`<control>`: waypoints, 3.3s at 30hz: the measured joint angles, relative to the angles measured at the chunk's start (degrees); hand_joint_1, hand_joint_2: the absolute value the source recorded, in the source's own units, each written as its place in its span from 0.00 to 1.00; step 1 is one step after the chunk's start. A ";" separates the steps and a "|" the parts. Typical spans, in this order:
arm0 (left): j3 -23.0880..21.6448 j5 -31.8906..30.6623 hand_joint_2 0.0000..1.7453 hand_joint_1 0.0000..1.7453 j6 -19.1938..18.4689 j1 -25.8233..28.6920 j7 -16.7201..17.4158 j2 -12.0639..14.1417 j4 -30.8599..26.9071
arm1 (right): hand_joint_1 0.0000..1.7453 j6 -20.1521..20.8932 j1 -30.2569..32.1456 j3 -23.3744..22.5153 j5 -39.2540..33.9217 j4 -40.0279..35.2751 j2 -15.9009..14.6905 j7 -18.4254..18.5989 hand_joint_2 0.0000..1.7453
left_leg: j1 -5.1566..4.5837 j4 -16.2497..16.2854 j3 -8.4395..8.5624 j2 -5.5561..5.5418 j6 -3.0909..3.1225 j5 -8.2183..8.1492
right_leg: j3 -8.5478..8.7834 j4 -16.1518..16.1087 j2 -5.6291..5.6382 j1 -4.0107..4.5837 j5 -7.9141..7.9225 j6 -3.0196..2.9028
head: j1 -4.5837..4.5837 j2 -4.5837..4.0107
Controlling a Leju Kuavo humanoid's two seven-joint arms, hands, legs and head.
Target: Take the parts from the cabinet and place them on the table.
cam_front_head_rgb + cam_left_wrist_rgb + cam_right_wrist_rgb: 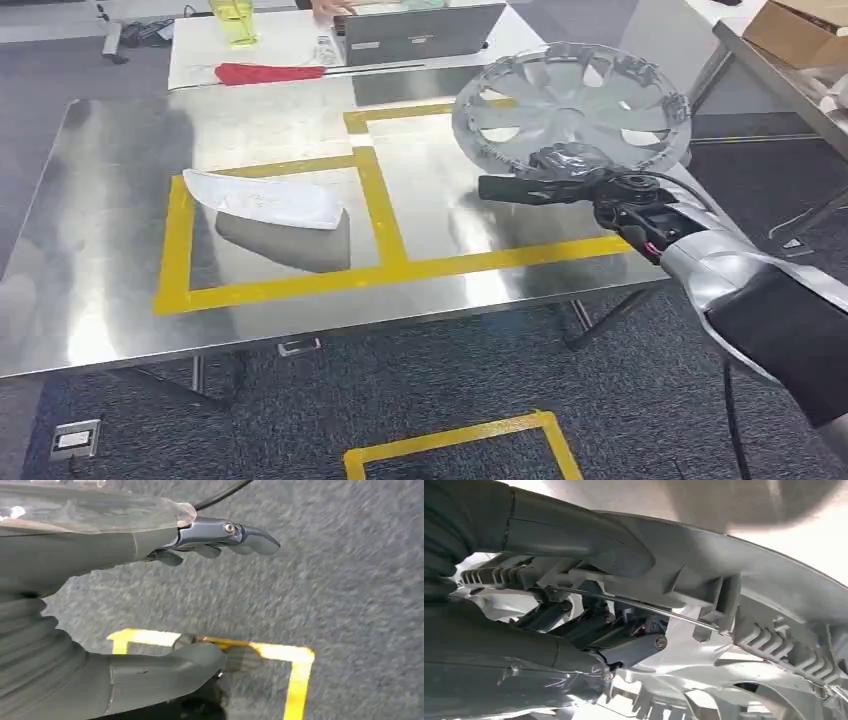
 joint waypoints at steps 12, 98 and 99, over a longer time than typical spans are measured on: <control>-1.14 0.15 1.00 0.00 -2.62 -0.99 2.30 -0.15 0.00 | 1.00 0.13 0.31 -0.35 -0.07 0.39 1.64 -2.74 1.00 | 0.00 -0.04 0.01 -0.02 -0.05 0.04 | 0.02 0.01 -0.01 0.02 0.00 0.00 | -0.02 0.00; -3.91 0.87 0.00 0.00 -3.76 -1.70 5.27 -0.42 0.02 | 0.00 -1.27 -1.52 -0.35 -1.07 0.98 6.38 -6.87 0.00 | 0.03 -0.07 0.66 0.01 -0.07 0.04 | 0.58 0.00 0.01 0.03 0.00 -0.02 | -0.07 0.00; -3.91 0.94 0.00 0.00 -3.76 -1.70 5.27 -0.42 0.02 | 0.00 -1.51 -1.52 -0.33 -1.20 0.98 6.38 -7.13 0.00 | 0.03 -0.07 0.67 0.01 -0.07 0.04 | 0.59 0.00 0.01 0.03 0.00 -0.02 | -0.07 0.00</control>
